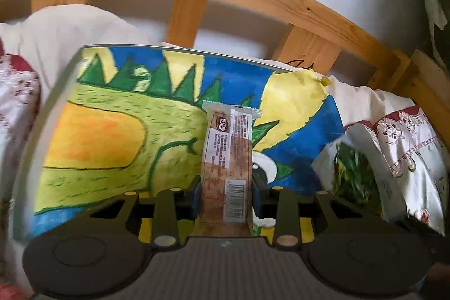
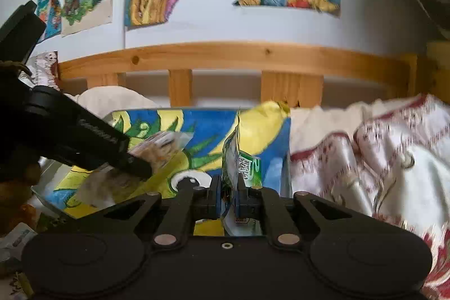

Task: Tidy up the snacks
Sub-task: 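Lower the snack bar into the dragon tray with the left tool while the right tool lowers the packet there, then open both tools and lift them away from the tray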

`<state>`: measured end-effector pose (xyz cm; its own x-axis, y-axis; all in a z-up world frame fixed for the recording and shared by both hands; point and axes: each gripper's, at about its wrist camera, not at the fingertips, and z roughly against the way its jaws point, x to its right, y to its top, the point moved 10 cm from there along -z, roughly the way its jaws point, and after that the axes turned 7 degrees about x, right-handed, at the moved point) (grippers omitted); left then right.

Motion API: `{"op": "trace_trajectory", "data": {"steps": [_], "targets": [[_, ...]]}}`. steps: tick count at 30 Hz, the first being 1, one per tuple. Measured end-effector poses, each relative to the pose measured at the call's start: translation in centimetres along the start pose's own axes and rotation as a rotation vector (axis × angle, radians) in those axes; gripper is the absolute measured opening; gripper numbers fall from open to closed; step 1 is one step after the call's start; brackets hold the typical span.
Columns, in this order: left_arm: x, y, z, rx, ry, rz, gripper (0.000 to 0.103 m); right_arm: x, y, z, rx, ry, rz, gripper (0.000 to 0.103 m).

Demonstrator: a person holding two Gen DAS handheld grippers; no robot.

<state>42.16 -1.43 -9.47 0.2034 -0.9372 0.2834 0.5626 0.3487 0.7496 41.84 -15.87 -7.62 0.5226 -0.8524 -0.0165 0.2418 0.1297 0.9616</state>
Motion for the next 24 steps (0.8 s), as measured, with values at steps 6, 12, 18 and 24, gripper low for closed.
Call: {"op": "trace_trajectory", "data": {"steps": [6,12,18,24], "targets": [[0.4,-0.5,-1.9,0.005,0.011,0.001,0.038,1.2,-1.2,-0.6,-0.043,-0.002,-0.069,0.01],[0.3,-0.6,-2.5,0.018,0.02,0.004,0.038,1.3,-1.6,-0.6,-0.053,0.003,-0.083,0.012],[0.2,-1.0,-2.5,0.002,0.029,0.001,0.04,1.4,-1.4,-0.5,-0.046,-0.003,-0.085,0.027],[-0.2,-0.4,-1.2,0.033,0.05,-0.001,0.059,1.4,-1.3,-0.4,-0.042,-0.004,-0.083,0.034]]}}
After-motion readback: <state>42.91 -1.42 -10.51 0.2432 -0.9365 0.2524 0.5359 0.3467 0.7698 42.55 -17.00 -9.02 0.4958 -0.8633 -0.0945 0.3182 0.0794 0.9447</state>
